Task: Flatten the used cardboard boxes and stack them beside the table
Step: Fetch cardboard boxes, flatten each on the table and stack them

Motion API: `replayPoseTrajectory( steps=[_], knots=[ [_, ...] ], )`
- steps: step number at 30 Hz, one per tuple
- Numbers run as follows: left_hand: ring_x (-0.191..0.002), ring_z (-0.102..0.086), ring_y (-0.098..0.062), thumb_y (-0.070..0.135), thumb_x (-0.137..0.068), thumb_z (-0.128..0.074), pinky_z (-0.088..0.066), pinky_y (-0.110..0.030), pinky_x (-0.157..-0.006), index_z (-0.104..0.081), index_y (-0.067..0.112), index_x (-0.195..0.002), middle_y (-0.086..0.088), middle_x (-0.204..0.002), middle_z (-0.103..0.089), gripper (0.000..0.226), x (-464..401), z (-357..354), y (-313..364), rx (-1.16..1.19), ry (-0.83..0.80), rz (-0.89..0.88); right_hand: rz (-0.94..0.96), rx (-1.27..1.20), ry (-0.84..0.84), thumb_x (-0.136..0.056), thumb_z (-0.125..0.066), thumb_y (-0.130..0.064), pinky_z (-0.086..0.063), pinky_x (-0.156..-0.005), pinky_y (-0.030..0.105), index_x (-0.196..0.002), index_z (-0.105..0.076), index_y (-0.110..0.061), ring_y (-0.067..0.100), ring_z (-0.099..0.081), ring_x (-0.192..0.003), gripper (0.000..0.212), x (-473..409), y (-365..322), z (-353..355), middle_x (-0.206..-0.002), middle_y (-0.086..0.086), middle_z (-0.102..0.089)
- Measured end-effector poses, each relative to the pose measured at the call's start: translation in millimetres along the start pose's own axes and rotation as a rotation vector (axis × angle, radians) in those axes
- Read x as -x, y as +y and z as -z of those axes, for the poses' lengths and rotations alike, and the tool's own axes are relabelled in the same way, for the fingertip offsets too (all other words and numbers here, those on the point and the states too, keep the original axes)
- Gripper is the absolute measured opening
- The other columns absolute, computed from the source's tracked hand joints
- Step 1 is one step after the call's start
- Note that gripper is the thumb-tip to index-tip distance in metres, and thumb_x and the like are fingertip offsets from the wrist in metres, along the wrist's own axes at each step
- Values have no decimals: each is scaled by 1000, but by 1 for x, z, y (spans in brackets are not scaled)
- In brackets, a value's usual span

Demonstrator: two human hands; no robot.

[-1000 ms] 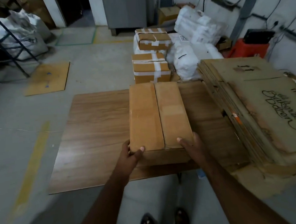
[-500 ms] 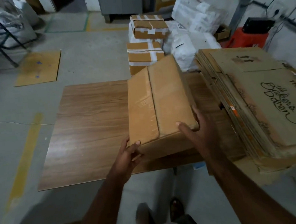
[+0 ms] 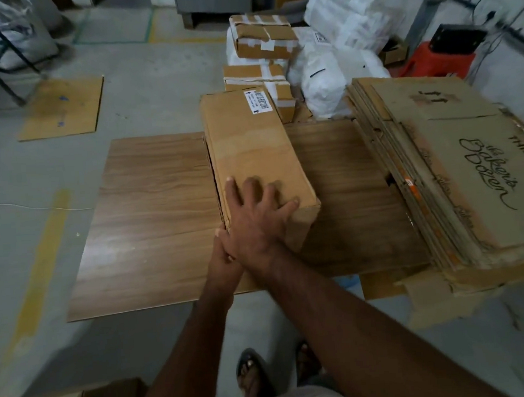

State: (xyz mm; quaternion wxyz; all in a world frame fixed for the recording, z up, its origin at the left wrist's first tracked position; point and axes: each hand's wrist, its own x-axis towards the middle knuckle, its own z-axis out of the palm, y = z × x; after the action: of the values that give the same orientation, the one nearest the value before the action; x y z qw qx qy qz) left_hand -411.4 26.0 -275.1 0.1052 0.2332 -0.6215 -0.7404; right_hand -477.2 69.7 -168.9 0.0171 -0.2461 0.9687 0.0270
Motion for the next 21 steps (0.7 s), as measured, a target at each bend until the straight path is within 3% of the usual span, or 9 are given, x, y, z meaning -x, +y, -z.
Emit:
replayPoseTrajectory(
  steps=[3, 6, 7, 10, 12, 16, 19, 21],
  knots=[
    [-116, -63, -19, 4, -88, -74, -56, -25, -79, -49, 19, -139, 7, -123, -64, 60, -7, 8, 0, -20, 15, 14, 54, -222, 74, -86, -52, -73, -23, -109, 71, -159, -20, -32, 35, -25, -143, 90, 6, 32, 12, -161, 5, -22],
    [-119, -57, -16, -2, -86, -73, -55, -47, -97, -40, 30, -150, 10, -134, -55, 79, -10, 13, 3, 9, 69, 93, -177, -686, 401, -84, -69, -58, -40, -107, 54, -155, -34, -24, 27, -38, -141, 86, 16, 84, 7, -160, 5, -34],
    [-123, -55, -19, -3, -86, -73, -53, -52, -100, -39, 31, -151, 6, -140, -53, 81, -10, 15, 4, 11, 72, 92, -300, -880, 426, -83, -76, -51, -43, -107, 48, -155, -36, -21, 26, -41, -139, 88, 20, 101, -2, -158, 7, -37],
    [-131, -49, -22, -3, -86, -72, -51, -56, -103, -36, 32, -154, 0, -152, -46, 84, -14, 16, 3, 14, 54, 123, -526, -1505, -42, -69, -85, -52, -45, -108, 44, -153, -41, -30, 20, -50, -134, 97, 26, 120, -36, -150, -3, -52],
    [-134, -47, -23, 1, -86, -73, -51, -52, -103, -36, 35, -153, 0, -152, -47, 84, -16, 12, 3, 35, 3, 140, -447, -1533, -175, -60, -86, -57, -46, -108, 47, -146, -48, -36, 17, -56, -128, 97, 32, 121, -58, -138, -10, -61],
    [-131, -53, -23, 24, -76, -87, -53, -48, -103, -42, 35, -148, 1, -141, -57, 85, -14, 3, 7, 82, -91, 146, -355, -1374, -65, -66, -87, -54, -51, -102, 37, -151, -38, -37, 13, -55, -127, 99, 34, 121, -61, -143, -9, -55],
    [-126, -61, -27, 13, -82, -83, -56, -43, -97, -42, 29, -145, -3, -136, -63, 76, -12, -6, 0, 280, -108, 164, -117, -1072, 145, -73, -80, -57, -48, -105, 45, -148, -35, -42, 18, -51, -133, 88, 28, 118, -32, -149, -6, -48],
    [-120, -65, -28, 10, -86, -80, -57, -44, -94, -38, 19, -150, -9, -135, -64, 76, -5, -22, -11, 502, -138, 222, 34, -727, 232, -79, -73, -51, -31, -116, 53, -144, -40, -41, 19, -39, -143, 74, 24, 102, -13, -154, -5, -43]
  ],
)
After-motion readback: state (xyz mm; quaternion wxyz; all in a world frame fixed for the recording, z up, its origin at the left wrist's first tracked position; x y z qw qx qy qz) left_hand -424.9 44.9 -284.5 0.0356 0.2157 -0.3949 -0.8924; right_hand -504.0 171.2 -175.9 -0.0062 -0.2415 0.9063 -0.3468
